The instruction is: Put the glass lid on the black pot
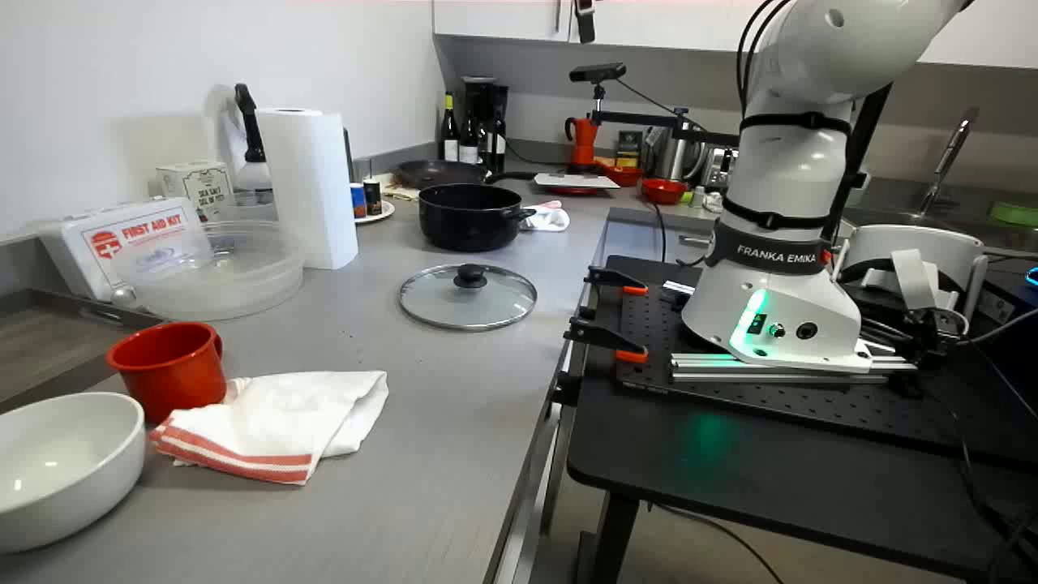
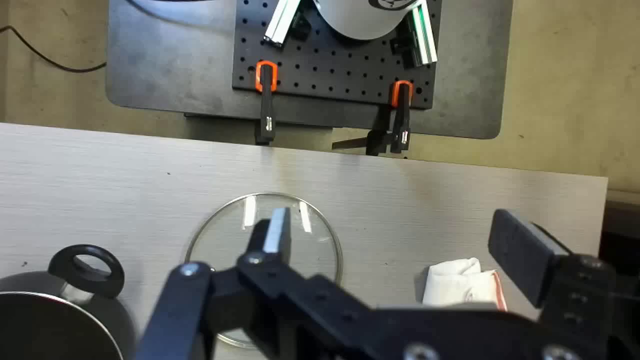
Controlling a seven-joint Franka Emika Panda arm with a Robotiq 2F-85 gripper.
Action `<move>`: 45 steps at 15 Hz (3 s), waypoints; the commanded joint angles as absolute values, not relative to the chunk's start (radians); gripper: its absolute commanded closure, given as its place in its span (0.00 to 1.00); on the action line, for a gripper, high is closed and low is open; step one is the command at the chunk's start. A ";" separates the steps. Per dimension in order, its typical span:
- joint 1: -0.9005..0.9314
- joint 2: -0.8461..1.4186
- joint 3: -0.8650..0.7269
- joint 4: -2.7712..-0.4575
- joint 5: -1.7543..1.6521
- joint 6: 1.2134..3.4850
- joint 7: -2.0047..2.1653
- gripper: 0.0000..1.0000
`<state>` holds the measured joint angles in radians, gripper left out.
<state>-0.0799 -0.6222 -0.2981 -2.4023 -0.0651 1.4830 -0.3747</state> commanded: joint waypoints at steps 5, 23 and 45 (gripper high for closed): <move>-0.093 -0.619 -0.288 -2.401 -0.060 1.482 -0.381 0.00; -0.084 -0.391 -0.291 -2.369 -0.055 1.629 -0.428 0.00; -0.099 0.048 -0.189 -2.324 -0.028 2.048 -0.474 0.00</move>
<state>-0.0837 -0.0241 -0.2181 -2.3652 -0.0502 2.0209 -0.4519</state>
